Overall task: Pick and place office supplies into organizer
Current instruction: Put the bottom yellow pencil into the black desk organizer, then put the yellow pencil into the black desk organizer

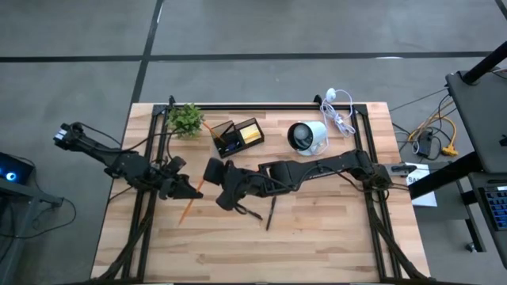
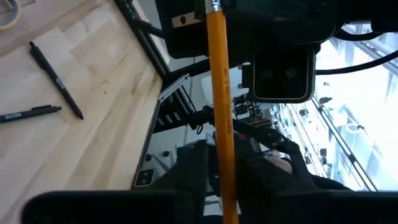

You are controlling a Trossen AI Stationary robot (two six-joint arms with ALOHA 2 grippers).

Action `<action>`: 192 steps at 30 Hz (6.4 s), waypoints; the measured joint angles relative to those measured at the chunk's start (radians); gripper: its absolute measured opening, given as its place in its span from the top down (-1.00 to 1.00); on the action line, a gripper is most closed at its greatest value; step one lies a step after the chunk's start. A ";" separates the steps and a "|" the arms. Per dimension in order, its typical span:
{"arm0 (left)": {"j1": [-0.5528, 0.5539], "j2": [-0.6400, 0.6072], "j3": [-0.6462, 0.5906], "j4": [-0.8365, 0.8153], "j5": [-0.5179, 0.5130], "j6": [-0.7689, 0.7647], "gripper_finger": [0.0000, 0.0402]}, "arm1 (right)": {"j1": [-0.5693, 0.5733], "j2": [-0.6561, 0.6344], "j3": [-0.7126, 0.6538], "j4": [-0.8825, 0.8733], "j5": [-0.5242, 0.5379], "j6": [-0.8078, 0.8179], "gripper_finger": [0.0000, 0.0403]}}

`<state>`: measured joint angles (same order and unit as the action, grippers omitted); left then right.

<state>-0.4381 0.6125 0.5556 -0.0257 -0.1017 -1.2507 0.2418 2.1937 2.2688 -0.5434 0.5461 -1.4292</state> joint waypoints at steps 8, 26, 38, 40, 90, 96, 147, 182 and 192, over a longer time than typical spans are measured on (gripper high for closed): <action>0.000 0.025 0.000 0.001 0.025 0.019 0.96 | 0.003 0.000 0.000 -0.002 0.000 -0.017 0.94; 0.003 -0.017 0.000 -0.002 0.044 0.054 0.97 | -0.025 0.000 0.000 0.016 0.044 -0.015 0.63; 0.023 -0.032 0.000 0.031 0.017 0.287 0.97 | -0.092 -0.042 0.000 -0.053 0.166 0.223 0.59; 0.025 -0.036 0.000 0.051 0.016 0.334 0.97 | -0.108 -0.076 0.000 -0.063 0.126 0.345 0.60; 0.783 0.538 0.007 0.594 -0.268 1.258 0.97 | -0.466 -0.952 -1.245 0.658 -0.732 1.456 0.67; 0.835 0.618 0.006 0.666 -0.351 1.264 0.97 | -0.465 -0.957 -1.315 0.694 -0.731 1.501 0.67; 0.797 0.626 0.066 0.707 0.019 0.981 0.25 | -0.493 -0.997 -1.182 0.452 -0.547 1.195 0.67; 0.578 0.986 0.509 -0.247 0.222 1.076 0.25 | -0.498 -1.078 -1.182 0.281 -0.360 1.235 0.67; 0.577 1.070 0.500 -0.382 0.219 1.108 0.25 | -0.498 -1.080 -1.182 0.234 -0.360 1.254 0.67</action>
<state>0.1392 1.6822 1.0561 -0.4075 0.1177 -0.1423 -0.2562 1.1137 1.0870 -0.3094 0.1856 -0.1751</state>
